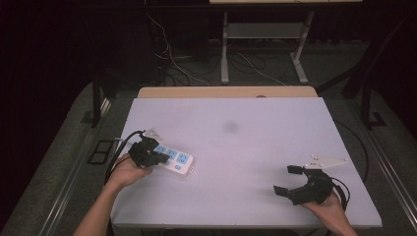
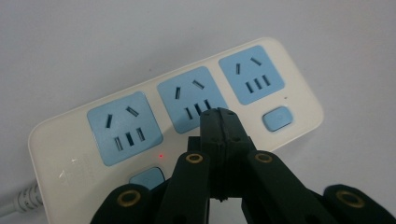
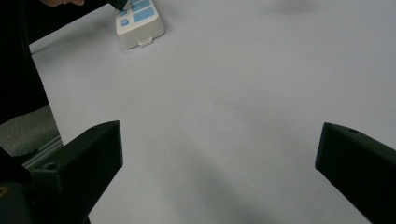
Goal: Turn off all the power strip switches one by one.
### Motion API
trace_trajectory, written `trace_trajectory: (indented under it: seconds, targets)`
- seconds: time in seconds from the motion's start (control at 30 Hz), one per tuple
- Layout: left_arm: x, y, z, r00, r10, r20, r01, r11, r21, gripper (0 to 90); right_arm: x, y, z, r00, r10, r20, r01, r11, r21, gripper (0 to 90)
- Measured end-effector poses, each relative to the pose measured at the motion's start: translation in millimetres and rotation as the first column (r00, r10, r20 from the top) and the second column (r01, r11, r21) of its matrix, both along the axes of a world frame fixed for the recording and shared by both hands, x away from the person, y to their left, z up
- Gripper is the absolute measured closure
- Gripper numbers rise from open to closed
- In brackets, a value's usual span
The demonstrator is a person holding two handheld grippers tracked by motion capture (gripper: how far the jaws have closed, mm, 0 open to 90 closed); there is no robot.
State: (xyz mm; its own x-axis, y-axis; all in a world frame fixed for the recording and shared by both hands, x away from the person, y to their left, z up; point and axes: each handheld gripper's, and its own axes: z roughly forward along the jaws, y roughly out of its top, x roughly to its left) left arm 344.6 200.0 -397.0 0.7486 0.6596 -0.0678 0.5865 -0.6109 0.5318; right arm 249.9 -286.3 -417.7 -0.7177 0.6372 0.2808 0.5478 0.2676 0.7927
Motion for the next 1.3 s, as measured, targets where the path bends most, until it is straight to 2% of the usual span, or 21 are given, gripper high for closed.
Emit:
trace_trajectory:
  seconds: [0.2, 0.43, 0.67, 1.0, 1.3]
  targets:
    - [-1.8, 3.6, 5.9, 0.9996, 0.005, 0.027, -0.004, 0.9995, -0.031, 89.3, 0.8, -0.5, -0.6, 1.0, -0.002, -0.004, 0.002, 1.0, -0.003, 0.5]
    - [-4.7, 7.9, 21.1, 0.9984, 0.006, 0.057, -0.003, 0.9988, -0.049, 89.3, 0.7, -0.5, -0.5, 1.0, -0.004, -0.003, 0.004, 1.0, -0.003, 0.6]
    - [-5.8, 11.9, 33.5, 0.9971, 0.011, 0.075, -0.008, 0.9991, -0.042, 89.2, 0.8, -0.5, -0.5, 1.0, -0.004, -0.004, 0.004, 1.0, -0.002, 0.5]
    - [-5.7, 22.5, 43.0, 0.9949, 0.037, 0.093, -0.034, 0.9988, -0.035, 89.2, 0.7, -0.3, -0.5, 1.0, -0.004, -0.005, 0.004, 1.0, -0.002, 0.5]
    - [-2.4, 35.5, 41.1, 0.9925, 0.073, 0.098, -0.069, 0.9967, -0.042, 89.2, 0.9, -0.1, -0.8, 1.0, -0.004, -0.005, 0.004, 1.0, -0.004, 0.5]
